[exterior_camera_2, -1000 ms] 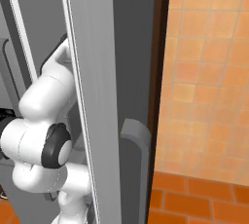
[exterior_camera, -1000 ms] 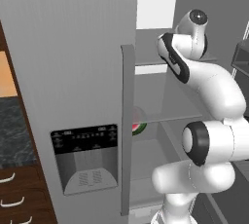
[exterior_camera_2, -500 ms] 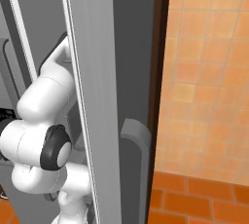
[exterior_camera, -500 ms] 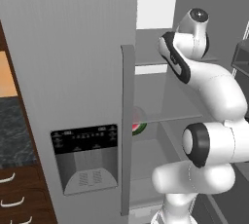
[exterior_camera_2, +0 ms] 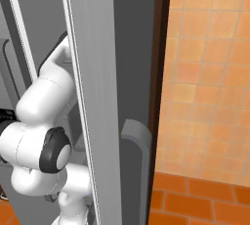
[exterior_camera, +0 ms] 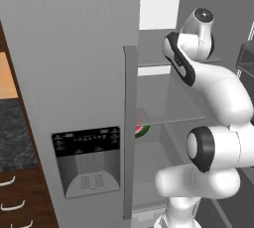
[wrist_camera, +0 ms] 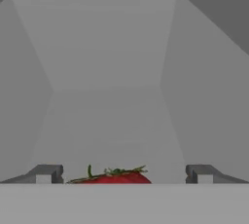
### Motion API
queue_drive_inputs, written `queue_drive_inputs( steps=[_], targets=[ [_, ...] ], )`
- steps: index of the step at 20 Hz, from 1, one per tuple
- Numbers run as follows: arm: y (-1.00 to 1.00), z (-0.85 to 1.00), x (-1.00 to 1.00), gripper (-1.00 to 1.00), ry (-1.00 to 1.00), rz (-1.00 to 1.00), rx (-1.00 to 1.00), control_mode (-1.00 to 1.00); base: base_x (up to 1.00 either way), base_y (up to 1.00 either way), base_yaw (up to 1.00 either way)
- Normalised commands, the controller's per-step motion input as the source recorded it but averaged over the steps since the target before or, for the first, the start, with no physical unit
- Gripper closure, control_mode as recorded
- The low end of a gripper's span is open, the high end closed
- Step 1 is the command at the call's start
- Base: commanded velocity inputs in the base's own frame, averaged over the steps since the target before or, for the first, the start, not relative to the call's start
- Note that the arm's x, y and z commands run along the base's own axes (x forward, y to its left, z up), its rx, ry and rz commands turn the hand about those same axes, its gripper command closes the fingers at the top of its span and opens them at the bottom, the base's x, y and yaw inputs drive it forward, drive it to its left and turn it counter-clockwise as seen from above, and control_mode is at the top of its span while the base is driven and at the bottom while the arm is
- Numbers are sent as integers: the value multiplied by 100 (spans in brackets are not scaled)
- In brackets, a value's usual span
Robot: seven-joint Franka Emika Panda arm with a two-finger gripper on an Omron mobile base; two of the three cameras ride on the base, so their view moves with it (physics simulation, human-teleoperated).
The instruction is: Take the strawberry from the fridge and place it on top of the pancake, located on the dining counter.
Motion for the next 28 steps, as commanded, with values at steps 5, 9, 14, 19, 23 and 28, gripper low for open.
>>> queue_drive_inputs(
  steps=[5, 9, 14, 19, 23, 28],
  targets=[
    [0, -41, 0, 100, -1, 4, 0, -100, 0, 0, 0],
    [6, -41, 0, 100, -1, 3, 0, -100, 0, 0, 0],
    [42, -19, -22, 100, 0, 0, 0, -100, 0, 0, 0],
    [55, 7, -100, 100, -1, 0, 0, -100, 0, 0, 0],
    [24, 0, -100, 100, 1, 0, 0, -100, 0, 0, 0],
    [0, -32, -100, 100, 5, 0, 0, -100, 0, 0, 0]
  ],
)
